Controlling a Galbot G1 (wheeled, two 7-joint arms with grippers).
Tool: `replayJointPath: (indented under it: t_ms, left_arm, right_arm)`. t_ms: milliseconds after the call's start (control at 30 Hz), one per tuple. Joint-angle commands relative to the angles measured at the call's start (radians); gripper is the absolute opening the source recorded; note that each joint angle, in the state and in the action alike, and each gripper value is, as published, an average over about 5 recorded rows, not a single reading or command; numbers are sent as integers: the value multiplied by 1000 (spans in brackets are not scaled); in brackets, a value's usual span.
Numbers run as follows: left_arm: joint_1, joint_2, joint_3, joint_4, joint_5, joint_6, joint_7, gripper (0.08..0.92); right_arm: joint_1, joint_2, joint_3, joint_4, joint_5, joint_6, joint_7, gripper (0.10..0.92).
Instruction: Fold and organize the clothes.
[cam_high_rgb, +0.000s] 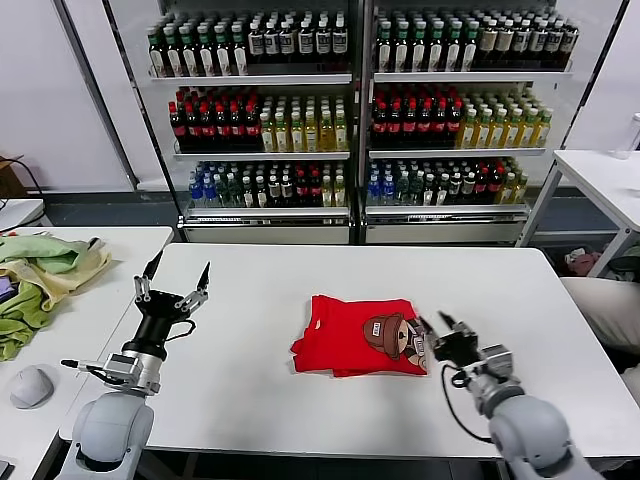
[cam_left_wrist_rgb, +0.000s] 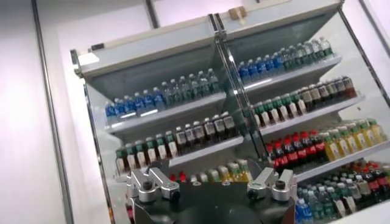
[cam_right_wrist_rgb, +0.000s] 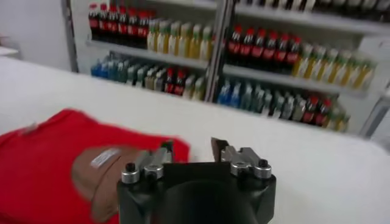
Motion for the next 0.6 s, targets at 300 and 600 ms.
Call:
replayJointPath:
  t_ms: [300,600]
  left_arm:
    - [-88,-52,43,174,242,-287,29,823]
    - [-68,-76,25,192,326,-297,29,823]
  right_arm:
    - [121,-6,138,-161,-108,226,-52,773]
    - [125,7,136,-184,-109,206,-35,823]
